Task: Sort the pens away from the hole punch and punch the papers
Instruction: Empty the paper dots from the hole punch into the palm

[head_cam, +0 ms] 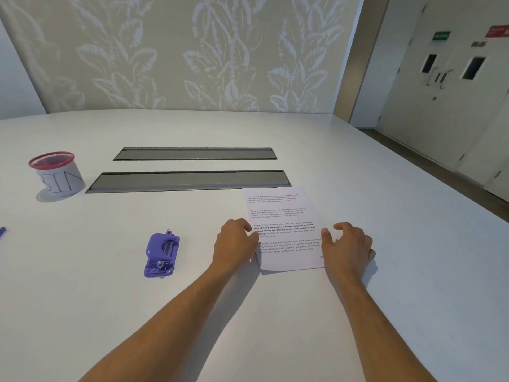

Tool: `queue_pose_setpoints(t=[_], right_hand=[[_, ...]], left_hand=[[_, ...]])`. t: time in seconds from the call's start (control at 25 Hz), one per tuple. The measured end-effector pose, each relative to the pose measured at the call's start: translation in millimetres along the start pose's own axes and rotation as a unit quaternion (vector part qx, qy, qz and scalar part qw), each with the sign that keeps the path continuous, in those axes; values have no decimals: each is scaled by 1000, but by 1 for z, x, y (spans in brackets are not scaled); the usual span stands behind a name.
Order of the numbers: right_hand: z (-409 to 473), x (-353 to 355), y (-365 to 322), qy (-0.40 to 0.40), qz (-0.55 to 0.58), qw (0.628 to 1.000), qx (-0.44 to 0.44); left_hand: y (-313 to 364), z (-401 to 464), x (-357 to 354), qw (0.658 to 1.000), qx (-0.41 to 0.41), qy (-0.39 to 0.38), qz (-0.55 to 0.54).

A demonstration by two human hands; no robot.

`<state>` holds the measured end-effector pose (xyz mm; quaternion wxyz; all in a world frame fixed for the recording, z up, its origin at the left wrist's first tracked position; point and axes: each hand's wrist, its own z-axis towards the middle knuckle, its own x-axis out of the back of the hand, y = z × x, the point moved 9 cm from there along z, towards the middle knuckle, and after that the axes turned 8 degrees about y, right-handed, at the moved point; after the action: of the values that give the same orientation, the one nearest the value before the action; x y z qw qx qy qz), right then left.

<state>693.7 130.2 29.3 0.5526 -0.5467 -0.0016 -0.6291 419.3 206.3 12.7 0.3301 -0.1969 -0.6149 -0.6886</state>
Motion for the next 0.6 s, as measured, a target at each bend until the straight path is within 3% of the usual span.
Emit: queue_pose_setpoints(t=[0.32,0.44,0.6], right_hand=[[-64,-27,-116,-63,115,980,151],[-105,-43,-159,-127,160,959,196],[-152,-75,-188,-240,156,940,185]], left_hand=[[-26,-7,87,993,-11,117,5],[-48,-7,129,986,13,167,5],[-90,-6,168,978,59,201,6]])
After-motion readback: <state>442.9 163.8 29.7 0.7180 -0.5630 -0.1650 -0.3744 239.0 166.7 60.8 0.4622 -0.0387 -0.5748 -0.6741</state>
